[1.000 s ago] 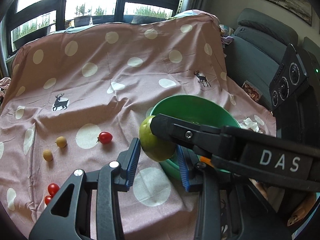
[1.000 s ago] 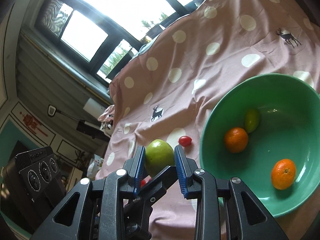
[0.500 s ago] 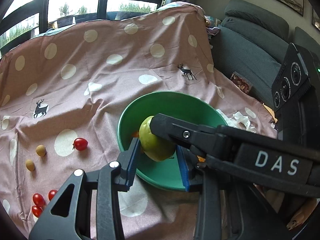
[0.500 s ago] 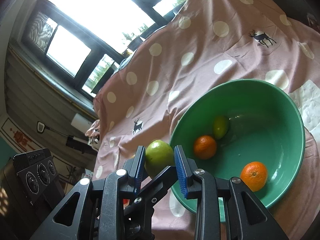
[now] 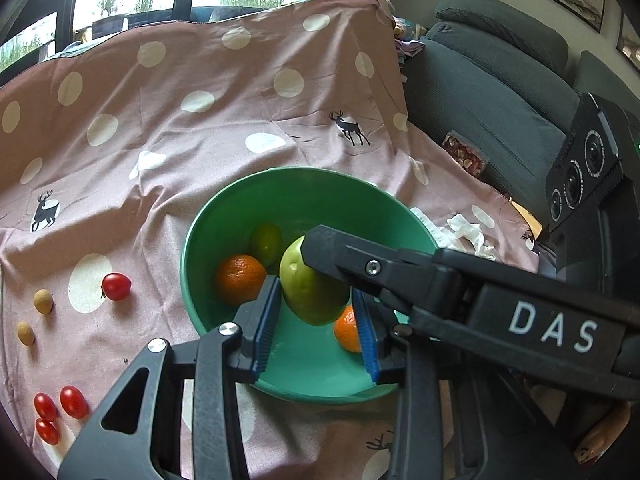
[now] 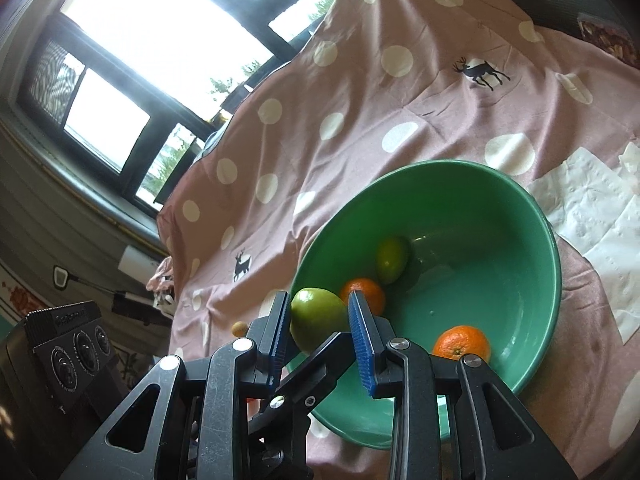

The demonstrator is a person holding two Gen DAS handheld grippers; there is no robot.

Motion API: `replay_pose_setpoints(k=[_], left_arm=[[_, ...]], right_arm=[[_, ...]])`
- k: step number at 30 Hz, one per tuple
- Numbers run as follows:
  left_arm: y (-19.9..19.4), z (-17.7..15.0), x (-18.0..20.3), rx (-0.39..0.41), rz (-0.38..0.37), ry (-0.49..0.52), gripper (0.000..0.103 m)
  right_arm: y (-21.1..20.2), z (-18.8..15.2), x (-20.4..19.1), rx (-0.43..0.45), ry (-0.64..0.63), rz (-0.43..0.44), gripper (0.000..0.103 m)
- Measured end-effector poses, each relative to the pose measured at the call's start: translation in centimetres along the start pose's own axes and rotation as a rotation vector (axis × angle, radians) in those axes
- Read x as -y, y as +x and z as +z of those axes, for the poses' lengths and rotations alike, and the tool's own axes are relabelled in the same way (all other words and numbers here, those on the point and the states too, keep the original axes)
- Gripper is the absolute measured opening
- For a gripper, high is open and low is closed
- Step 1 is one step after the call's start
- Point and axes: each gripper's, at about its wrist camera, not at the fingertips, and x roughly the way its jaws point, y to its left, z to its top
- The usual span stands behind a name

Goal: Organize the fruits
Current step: 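Lower the pale green fruit into the bowl and open the right gripper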

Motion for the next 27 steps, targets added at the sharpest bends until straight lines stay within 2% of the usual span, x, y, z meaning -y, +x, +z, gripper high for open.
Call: replay_pose_setpoints(k=[17,27], left_arm=[[1.8,-0.1,-0.3,-0.045,-0.055,-0.031,0.035],[2.2,-0.2,-0.5,-0.059,-0.066,-0.049,0.035]], right_arm=[[0.5,0.0,0.8,-0.016,0.019,-0.101,0.034],[0.7,0.1,0.9,-0.018,0.034,-0.129,0.034]])
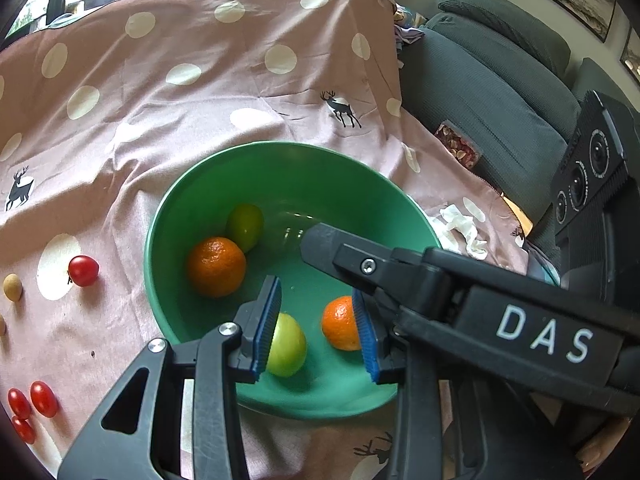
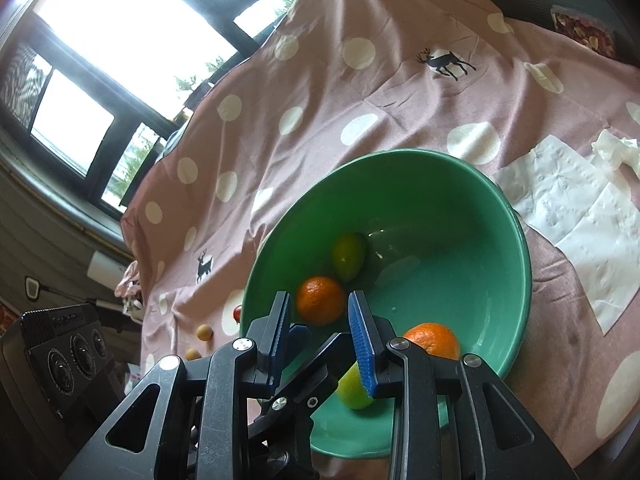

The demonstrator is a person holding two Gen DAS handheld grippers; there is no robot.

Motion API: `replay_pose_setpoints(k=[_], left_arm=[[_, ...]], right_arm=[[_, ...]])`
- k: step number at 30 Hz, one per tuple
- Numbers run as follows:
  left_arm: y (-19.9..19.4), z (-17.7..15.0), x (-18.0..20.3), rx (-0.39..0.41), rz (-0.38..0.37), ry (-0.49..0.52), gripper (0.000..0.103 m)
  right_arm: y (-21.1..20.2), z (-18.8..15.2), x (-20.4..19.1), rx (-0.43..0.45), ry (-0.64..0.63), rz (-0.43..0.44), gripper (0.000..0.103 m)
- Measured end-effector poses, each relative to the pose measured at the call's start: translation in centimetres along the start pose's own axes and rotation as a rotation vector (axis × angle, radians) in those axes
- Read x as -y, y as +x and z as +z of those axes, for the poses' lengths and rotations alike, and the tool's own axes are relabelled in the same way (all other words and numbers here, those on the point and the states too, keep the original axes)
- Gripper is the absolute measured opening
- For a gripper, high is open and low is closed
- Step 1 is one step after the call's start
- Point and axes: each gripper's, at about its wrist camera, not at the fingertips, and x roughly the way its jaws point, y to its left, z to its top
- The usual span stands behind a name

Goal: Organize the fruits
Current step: 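Lower the pale green fruit into the bowl and open the right gripper, then move the right gripper to the red cherry tomato on the cloth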

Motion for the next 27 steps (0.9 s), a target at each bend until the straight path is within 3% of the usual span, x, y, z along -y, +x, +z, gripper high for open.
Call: replay_pose_setpoints(k=[4,11,22,27], left_arm=[[-1.1,-0.2,-0.3,0.018,-0.013,-0.015,0.038],[-4.7,-0.7,-1.9,0.079,0.076,-0.054,0.046],[-11.5,-3.5,-8.3,0.129,0.324,-0.211,0.046],[-14.1,-6.1,-12.4,0.119,0.42,-0.316,0.05]], right_arm=[[0.0,-0.1,-0.2,-0.005,-0.001,0.007,0.034],[-0.3,-0.1,-0.9,0.018,-0.015,0.003,0.033],[0.2,-1.2,-5.5,0.018,-0.14,0.045,0.033],[1.9,-2.4,-8.3,0.003,-0.224,-0.038,0.033]])
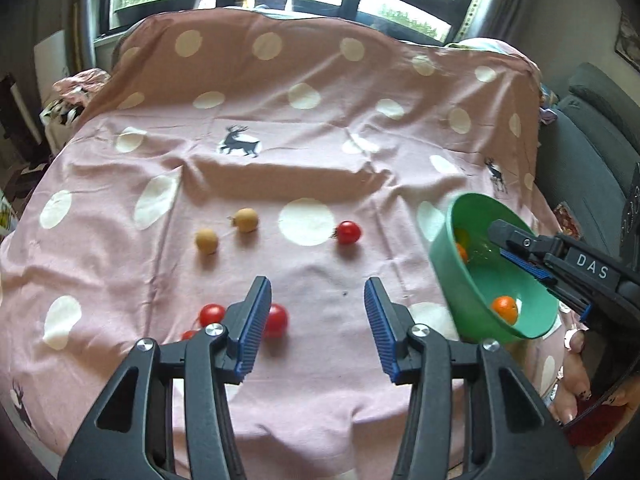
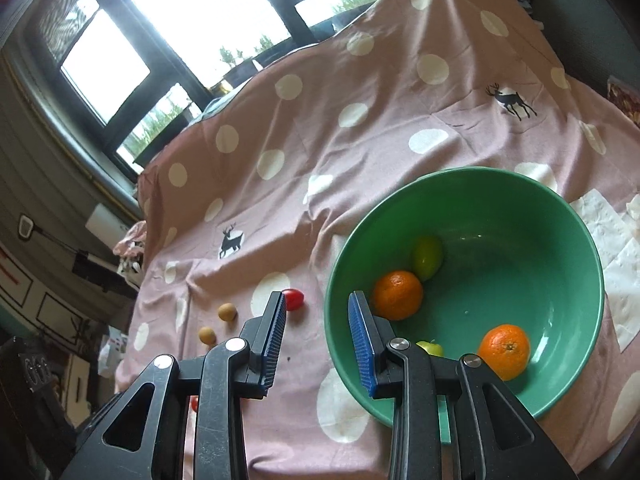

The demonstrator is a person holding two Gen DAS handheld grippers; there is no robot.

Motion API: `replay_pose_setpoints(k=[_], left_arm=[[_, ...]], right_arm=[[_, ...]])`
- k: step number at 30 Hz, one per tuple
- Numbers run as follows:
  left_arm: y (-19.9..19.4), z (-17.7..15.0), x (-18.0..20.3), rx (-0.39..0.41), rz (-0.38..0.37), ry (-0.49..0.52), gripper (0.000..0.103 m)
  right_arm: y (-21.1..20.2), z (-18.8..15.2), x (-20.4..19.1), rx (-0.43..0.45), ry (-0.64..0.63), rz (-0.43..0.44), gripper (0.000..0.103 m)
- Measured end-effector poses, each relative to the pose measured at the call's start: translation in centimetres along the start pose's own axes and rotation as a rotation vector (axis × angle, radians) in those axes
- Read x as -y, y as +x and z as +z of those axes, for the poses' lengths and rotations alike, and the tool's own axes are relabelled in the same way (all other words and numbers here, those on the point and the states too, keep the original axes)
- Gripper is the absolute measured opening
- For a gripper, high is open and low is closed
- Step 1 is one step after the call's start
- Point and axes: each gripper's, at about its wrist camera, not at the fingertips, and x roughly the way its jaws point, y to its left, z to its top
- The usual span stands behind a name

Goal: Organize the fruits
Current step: 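Move the right gripper to the red cherry tomato on the cloth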

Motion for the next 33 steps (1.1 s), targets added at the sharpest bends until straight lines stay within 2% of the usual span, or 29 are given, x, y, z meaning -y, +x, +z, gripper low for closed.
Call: replay_pose_setpoints(k=[6,9,14,20,27,33], left_arm=[[1.1,-1.9,-5.7,-0.054,0.166,-0.118,0.052],[2.1,-2.4,-7.1,-0.1,0.14,-0.166,0.052],[3.1,-2.8,-7.2,-0.115,0.115,-0.171,0.051],[4.0,-3.1,-7.8,-0.131,0.159,-0.18,0.051],[5.0,-3.5,-7.4,-0.156,0.136,-0.168,0.045],[5.7,-3.8,-7.6,-0.174,0.149,-0.183,0.042]], right_arm=[[2.5,-1.2,-4.2,-0.072,-0.128,-0.015,0.033],[3.8,-2.2,-6.3,-0.121,-0.193,0.027,0.037],[6.8,-4.2,-8.9,-0.225,-0.257,0.074,0.039],[10.2,-6.6,-9.9,-0.37,-0.28,0.071,0.04],[11.8,-7.3,-9.4,-0.418,-0.241,0.052,0.04],[12.3,-7.7,-9.8,-0.427,-0.256,0.054,0.04]])
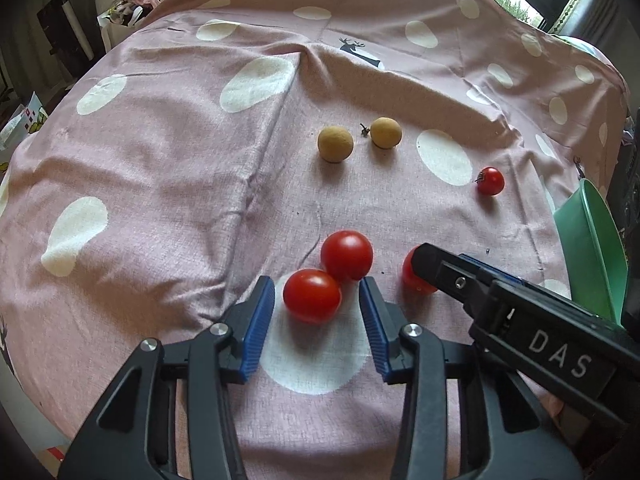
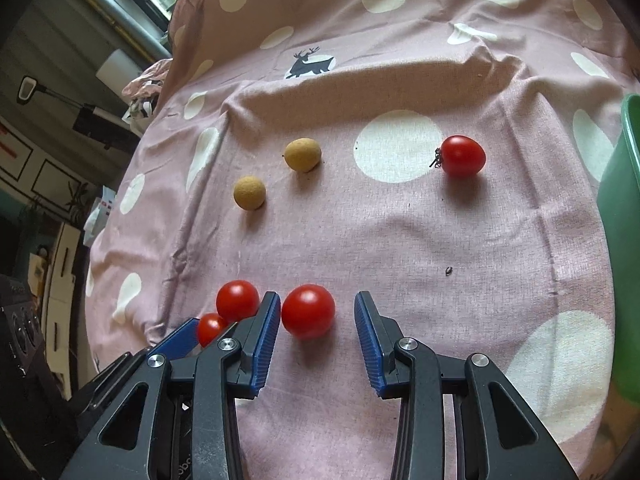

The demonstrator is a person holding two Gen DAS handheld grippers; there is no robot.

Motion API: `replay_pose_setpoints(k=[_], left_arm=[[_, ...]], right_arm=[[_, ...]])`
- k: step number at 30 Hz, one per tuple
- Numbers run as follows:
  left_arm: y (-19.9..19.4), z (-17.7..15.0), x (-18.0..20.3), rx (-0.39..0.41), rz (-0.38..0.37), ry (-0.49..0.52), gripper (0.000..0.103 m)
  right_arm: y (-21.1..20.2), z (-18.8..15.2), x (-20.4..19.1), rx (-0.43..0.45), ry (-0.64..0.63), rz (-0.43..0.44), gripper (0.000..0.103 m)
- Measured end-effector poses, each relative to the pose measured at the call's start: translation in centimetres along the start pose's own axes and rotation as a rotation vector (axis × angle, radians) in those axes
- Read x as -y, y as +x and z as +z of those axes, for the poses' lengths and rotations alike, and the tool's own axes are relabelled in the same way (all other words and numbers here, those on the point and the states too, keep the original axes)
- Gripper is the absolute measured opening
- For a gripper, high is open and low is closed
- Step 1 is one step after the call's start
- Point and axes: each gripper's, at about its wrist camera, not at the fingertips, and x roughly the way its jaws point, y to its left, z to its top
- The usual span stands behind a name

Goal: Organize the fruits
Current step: 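Move the right gripper to the red cherry tomato on the cloth, then close the right gripper on the red cherry tomato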

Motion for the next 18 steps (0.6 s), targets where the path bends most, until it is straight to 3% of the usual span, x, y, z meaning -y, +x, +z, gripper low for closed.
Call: replay_pose_setpoints(k=[7,12,18], left_arm=[[0.26,0.01,0.16,0.003,-0.014,-0.003,0.039],[0.45,-0.05,0.35,0.021,0.011,0.013,0.028],[0.49,-0.07,0.39,0.024,0.013,0.017,0.028]], right_arm=[[0.5,0.03,-0.37,-0.005,-0.008,-0.008,0.04],[0.9,0.01,-0.31,-0.015,-0.002,0.004,0.037],[0.92,-0.12,-0.74,-0.005,-0.027,-0.005,0.032]])
